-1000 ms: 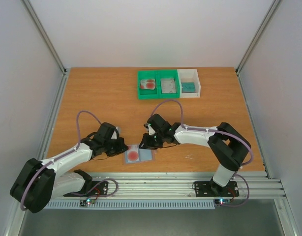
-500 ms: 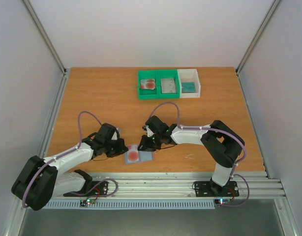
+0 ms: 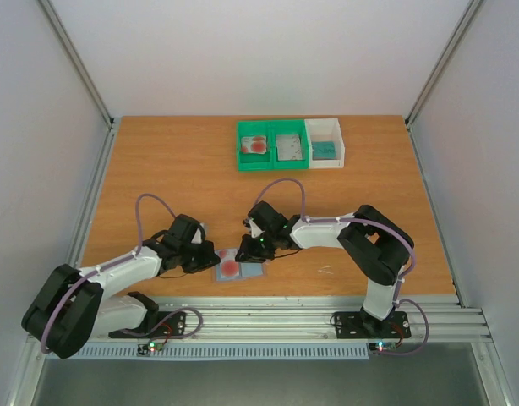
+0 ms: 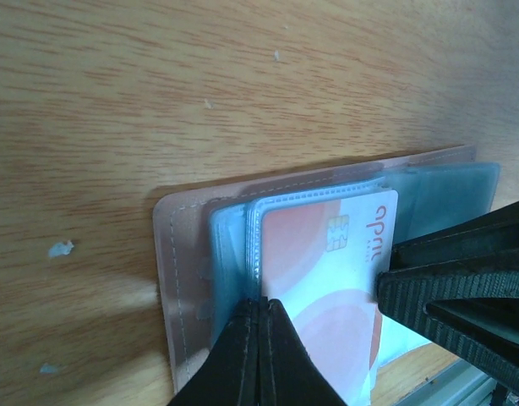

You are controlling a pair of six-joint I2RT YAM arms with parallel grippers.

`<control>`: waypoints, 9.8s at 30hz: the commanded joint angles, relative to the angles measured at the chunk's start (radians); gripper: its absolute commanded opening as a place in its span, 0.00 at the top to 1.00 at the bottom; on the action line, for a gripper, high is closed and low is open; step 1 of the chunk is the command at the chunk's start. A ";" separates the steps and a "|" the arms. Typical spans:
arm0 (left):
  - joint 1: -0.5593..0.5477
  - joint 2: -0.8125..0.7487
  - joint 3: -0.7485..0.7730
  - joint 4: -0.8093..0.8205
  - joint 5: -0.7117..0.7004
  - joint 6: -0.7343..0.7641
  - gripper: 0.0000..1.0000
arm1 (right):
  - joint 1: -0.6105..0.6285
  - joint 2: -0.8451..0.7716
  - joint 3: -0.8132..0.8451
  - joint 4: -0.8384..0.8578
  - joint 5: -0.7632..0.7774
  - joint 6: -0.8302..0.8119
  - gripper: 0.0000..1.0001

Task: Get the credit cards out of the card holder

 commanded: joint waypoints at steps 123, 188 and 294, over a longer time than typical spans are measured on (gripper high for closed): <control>0.002 -0.453 -0.127 0.777 -0.006 -0.508 0.99 | -0.102 -0.511 -0.208 0.530 -0.078 0.461 0.75; 0.009 -0.622 -0.130 0.625 0.230 -0.382 1.00 | -0.111 -0.667 -0.425 0.709 -0.156 0.464 0.69; 0.009 -0.424 0.048 -0.187 -0.086 0.030 0.01 | -0.457 0.726 1.446 -0.587 0.286 -0.271 0.87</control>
